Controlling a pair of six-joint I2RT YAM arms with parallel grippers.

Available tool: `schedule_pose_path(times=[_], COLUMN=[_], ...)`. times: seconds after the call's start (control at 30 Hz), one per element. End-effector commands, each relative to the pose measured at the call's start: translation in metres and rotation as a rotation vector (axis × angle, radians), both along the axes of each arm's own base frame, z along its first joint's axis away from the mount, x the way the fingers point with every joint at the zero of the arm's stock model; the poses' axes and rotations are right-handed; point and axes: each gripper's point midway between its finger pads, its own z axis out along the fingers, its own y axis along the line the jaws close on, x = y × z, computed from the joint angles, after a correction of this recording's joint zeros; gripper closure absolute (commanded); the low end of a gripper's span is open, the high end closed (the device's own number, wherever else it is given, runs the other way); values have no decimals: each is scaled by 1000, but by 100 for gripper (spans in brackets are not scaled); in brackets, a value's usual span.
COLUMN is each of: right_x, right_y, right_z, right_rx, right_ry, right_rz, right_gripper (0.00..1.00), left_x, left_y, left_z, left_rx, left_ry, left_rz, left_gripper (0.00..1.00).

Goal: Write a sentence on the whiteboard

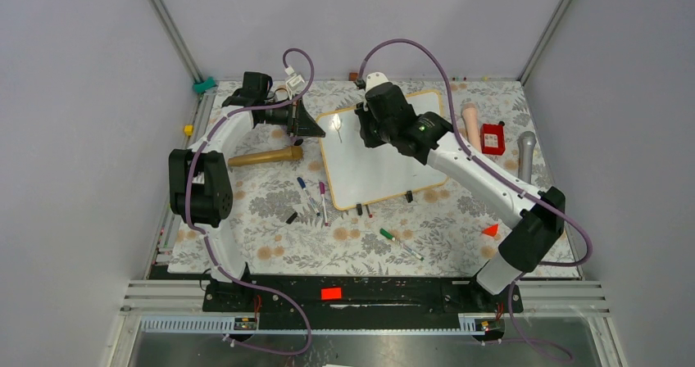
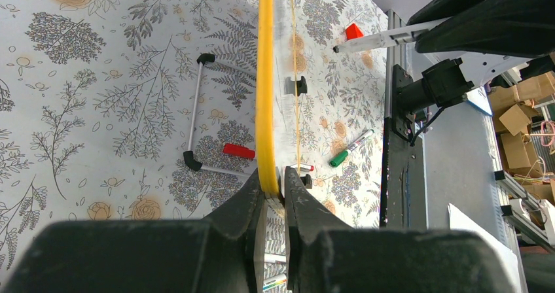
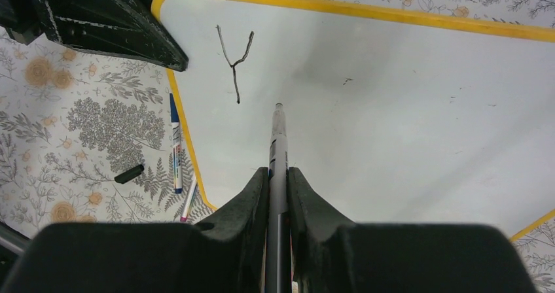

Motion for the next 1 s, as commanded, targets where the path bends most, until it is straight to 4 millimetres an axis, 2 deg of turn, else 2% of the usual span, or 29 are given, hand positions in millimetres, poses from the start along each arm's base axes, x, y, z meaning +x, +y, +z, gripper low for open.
schedule_pose_path(times=[0.0, 0.23, 0.4, 0.7, 0.97], right_x=[6, 6, 9, 17, 21], right_y=[-3, 9, 12, 23, 22], right_z=[13, 15, 6, 2, 4], right_rx=[25, 40, 24, 24, 17], right_ry=[-48, -46, -29, -21, -33], right_rz=[-25, 33, 33, 44, 31], right_gripper=[100, 100, 100, 100, 100], left_x=[-14, -15, -15, -15, -16], left_y=[-8, -7, -7, -7, -7], left_z=[-39, -40, -40, -39, -40], left_rx=[107, 113, 114, 114, 117], left_ry=[-3, -3, -6, -7, -4], left_rz=[-33, -30, -30, -29, -27], left_gripper=[100, 100, 100, 100, 100])
